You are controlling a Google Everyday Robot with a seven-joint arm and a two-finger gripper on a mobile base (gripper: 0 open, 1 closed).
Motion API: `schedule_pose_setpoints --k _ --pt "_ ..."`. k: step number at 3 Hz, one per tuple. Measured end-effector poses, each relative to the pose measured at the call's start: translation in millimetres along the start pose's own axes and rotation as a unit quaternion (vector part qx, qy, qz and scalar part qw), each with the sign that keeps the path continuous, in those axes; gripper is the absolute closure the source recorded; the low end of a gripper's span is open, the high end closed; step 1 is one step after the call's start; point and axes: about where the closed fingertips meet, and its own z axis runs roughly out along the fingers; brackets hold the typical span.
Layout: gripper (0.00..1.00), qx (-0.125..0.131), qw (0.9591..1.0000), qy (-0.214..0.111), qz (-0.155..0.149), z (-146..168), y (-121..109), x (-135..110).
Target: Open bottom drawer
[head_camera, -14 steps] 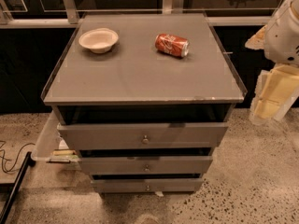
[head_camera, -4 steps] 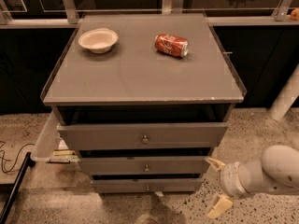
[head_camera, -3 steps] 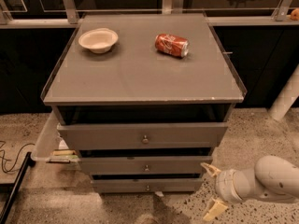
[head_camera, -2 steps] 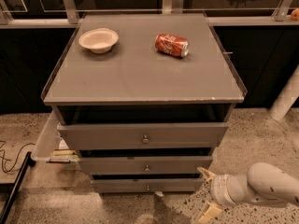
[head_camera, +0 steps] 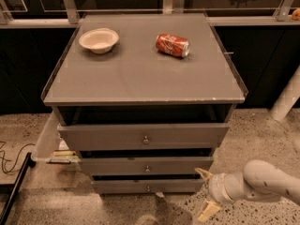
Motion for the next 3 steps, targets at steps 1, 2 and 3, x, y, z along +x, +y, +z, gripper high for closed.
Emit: schedule_pose_setpoints --k 1,2,3 --pt "0.0 -0.026 0.999 -0.013 -0.035 37 -27 19" --pt "0.0 -0.033 0.9964 -0.02 -0.076 84 -44 44" --pt "0.0 -0.033 0.9964 -0.02 -0.076 84 -43 44"
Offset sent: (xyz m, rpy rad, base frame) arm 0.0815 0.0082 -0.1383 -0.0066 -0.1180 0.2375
